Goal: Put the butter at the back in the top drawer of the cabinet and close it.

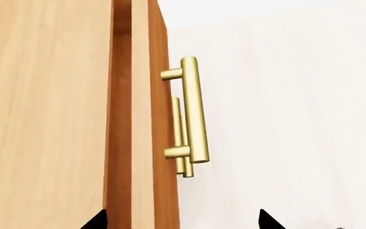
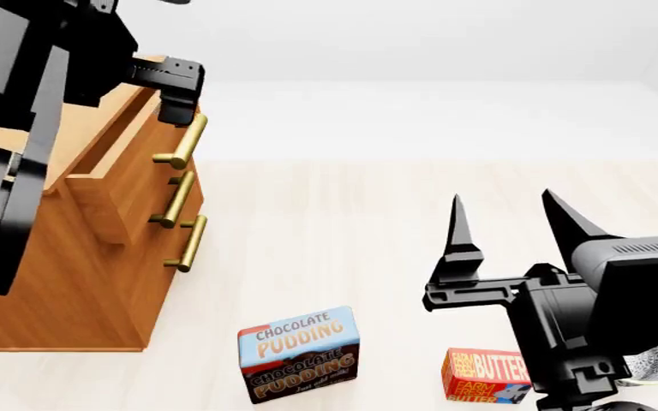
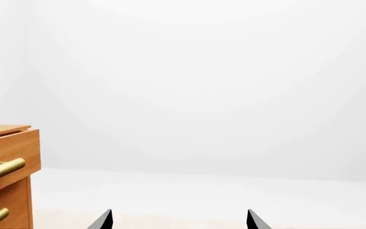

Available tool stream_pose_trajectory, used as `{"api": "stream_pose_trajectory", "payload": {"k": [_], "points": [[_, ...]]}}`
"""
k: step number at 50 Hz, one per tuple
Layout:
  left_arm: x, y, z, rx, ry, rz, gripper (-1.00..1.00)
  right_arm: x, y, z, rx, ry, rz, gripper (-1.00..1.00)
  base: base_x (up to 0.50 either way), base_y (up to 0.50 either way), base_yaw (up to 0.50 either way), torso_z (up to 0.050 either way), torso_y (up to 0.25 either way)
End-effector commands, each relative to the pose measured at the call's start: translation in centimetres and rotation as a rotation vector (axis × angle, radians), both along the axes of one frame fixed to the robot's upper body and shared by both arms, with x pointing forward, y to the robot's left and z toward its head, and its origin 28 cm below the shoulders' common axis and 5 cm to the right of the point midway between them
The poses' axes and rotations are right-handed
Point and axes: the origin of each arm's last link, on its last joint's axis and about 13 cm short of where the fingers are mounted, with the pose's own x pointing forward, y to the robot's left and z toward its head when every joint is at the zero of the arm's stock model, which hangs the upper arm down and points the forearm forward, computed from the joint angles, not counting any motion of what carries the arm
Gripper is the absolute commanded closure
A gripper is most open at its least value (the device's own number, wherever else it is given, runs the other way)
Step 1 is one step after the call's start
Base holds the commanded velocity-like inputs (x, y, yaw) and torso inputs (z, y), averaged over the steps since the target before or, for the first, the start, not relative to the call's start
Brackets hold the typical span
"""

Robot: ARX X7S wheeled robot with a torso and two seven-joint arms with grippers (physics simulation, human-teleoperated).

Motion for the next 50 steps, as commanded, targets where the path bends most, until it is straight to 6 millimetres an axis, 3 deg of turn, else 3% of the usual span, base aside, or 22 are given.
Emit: {"api": "stream_pose_trajectory", "payload": {"k": [1,50], "points": [[0.2,0.1,-0.6,-0.043,0.014,-0.005,-1.0,0.0,0.0,-0.1,0.0,0.002,0.001,-1.0,0.0,0.0,0.0,0.0,0.0],[1.0,-0.1,-3.3,-0.013,0.071,0.048,-1.0,0.3,-0.2,-0.5,0.005,0.013,0.004,-1.0,0.0,0.0,0.0,0.0,0.0]]}}
